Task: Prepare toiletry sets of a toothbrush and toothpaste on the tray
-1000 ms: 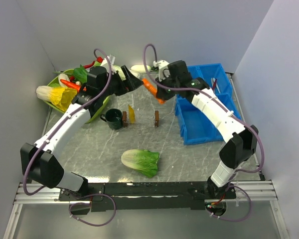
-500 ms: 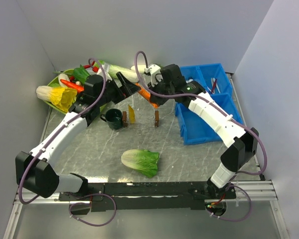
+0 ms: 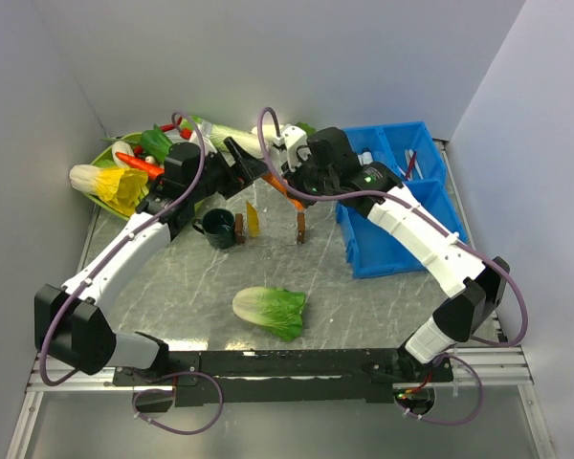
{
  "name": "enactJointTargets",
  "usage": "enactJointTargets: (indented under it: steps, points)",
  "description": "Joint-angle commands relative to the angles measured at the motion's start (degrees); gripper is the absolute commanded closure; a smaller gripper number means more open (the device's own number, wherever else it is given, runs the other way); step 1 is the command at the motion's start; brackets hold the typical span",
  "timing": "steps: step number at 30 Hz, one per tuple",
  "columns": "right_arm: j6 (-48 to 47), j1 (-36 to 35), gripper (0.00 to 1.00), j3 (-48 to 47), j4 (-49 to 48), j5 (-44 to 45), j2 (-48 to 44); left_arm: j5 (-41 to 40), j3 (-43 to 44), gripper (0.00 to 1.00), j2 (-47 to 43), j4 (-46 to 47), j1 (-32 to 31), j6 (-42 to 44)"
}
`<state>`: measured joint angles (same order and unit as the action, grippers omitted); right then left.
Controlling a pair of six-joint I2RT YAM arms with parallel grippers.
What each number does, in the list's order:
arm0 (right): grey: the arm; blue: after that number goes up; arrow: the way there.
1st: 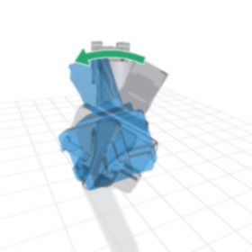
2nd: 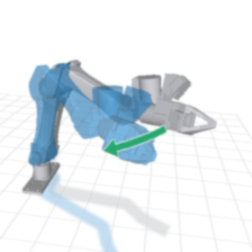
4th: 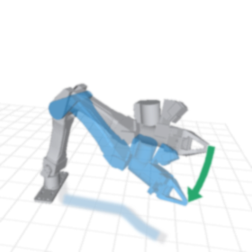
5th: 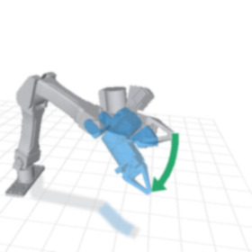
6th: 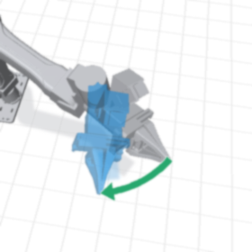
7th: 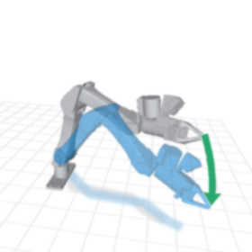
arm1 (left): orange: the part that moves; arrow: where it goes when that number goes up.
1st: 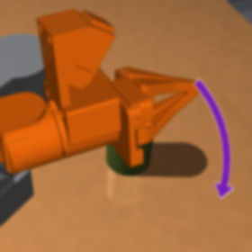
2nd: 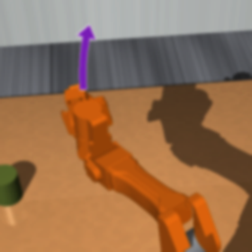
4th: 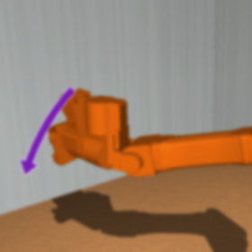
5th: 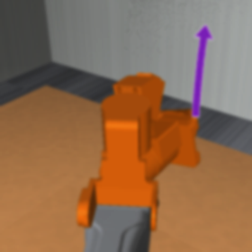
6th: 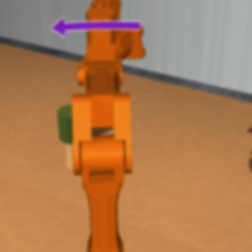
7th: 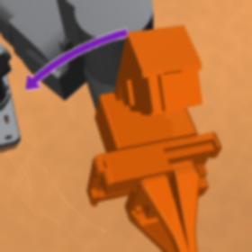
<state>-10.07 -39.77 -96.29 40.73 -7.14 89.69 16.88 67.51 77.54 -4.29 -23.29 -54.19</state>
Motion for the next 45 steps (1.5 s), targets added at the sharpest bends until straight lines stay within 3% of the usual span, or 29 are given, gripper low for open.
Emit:
enactJointTargets:
  steps: [1,6,15,24,27,28,29,33,37,39,45]
  points:
    - [-1.1,-1.3,1.00,0.7,-2.4,1.2,-3.0,2.2,0.3,0.18,0.4,5.3,-0.1,-2.2]
    - [-1.1,-2.2,1.00,1.1,-2.7,3.1,-2.7,3.0,0.6,0.30,1.0,5.5,-0.3,-2.2]
    - [-1.8,-2.8,1.00,1.5,-3.1,7.0,-2.2,4.9,1.3,0.44,2.8,6.6,-1.5,-2.8]
    - [-1.5,-3.0,1.00,3.3,-3.6,7.0,-2.4,6.7,1.9,0.74,4.3,8.3,-2.1,-3.0]
    - [-0.7,-2.9,0.73,4.2,-3.4,8.7,-2.9,6.0,1.8,0.90,3.9,8.0,-2.0,-2.3]
    - [-0.3,-3.0,0.56,4.4,-3.3,9.2,-3.0,5.4,1.8,0.94,3.7,7.7,-2.0,-1.8]
    - [-0.2,-2.9,0.50,4.6,-3.0,9.9,-3.3,5.0,1.8,0.99,3.5,7.5,-2.0,-1.5]
    - [0.7,-1.8,0.24,4.5,-2.0,8.6,-5.5,4.9,0.4,0.99,1.9,7.9,-1.2,0.0]
    - [3.5,3.2,0.15,3.8,-0.7,-4.4,-7.9,6.7,-1.7,0.99,-0.9,8.2,0.1,2.9]
    - [4.8,7.9,0.13,3.7,-0.4,-15.6,-8.9,9.7,-2.9,0.99,-2.0,8.8,0.7,5.4]
    - [6.3,12.3,0.10,-0.4,3.8,-31.0,-7.3,22.6,-6.3,0.99,-5.4,15.6,3.2,7.3]
